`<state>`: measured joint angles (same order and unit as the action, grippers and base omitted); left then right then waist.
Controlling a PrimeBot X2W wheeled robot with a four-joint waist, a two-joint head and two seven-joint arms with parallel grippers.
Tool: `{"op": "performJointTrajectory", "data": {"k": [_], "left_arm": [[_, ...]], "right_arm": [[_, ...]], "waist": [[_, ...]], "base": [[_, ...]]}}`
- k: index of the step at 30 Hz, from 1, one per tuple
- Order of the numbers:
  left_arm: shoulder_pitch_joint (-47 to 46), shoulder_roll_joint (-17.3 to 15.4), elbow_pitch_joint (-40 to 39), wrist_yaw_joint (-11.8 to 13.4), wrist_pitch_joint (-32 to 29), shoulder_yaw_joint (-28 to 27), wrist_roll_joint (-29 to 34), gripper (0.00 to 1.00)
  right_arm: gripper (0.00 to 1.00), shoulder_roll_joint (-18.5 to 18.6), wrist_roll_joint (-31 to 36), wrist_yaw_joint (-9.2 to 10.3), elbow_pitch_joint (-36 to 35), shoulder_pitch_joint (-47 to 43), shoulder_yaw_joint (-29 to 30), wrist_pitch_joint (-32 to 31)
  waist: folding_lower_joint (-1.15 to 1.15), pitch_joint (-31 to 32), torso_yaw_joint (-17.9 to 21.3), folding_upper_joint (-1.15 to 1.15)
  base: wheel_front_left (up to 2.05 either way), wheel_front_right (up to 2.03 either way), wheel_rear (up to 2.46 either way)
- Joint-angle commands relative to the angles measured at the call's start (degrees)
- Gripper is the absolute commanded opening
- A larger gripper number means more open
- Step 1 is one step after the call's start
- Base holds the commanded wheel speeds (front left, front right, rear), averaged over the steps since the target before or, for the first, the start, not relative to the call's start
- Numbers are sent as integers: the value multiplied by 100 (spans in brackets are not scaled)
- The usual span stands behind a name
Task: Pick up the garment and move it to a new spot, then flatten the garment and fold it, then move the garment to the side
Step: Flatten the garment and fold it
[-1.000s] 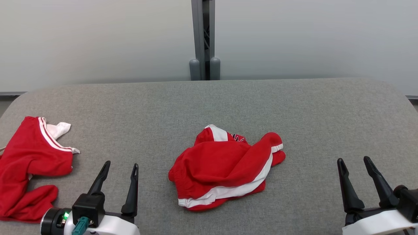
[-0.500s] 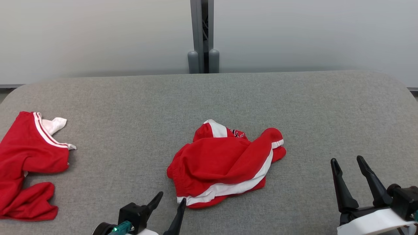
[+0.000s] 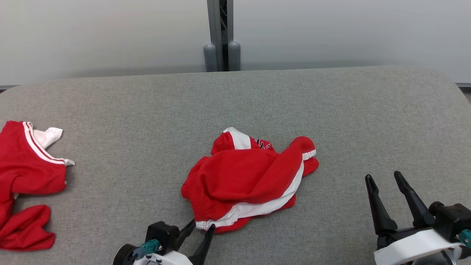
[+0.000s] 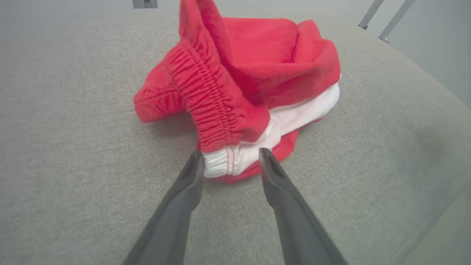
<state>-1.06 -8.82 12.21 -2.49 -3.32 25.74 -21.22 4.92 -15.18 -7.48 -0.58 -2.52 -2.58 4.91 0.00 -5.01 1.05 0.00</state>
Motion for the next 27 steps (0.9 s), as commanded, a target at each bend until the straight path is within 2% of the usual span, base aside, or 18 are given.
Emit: {"op": "performJointTrajectory", "data": {"k": [1, 7, 14, 19, 27], "left_arm": [[-106, -36, 44, -48, -5, -1, -33, 0], [-204, -51, 67, 6, 6, 0, -43, 0], [-366, -102, -95, 183, 119, -115, 57, 0], [-509, -138, -158, 197, 132, -132, 94, 0], [-912, -22, -94, 104, 210, 36, 160, 0]], "right_arm": [[100, 35, -33, -4, 40, 84, -6, 33], [100, 148, -115, -4, 141, 173, 6, -9], [100, 551, -303, -4, 848, 810, -158, -107], [100, 835, -467, -4, 1379, 1273, -598, -75], [100, 1334, -768, -3, 2476, 2274, -1772, 125]], "waist": [[0, -14, 19, 0], [0, -84, 52, 0], [0, -293, -33, 0], [0, -458, -185, 0], [0, -899, -530, 0]], "base": [[0, 0, 0], [0, 0, 0], [0, 0, 0], [0, 0, 0], [0, 0, 0]]}}
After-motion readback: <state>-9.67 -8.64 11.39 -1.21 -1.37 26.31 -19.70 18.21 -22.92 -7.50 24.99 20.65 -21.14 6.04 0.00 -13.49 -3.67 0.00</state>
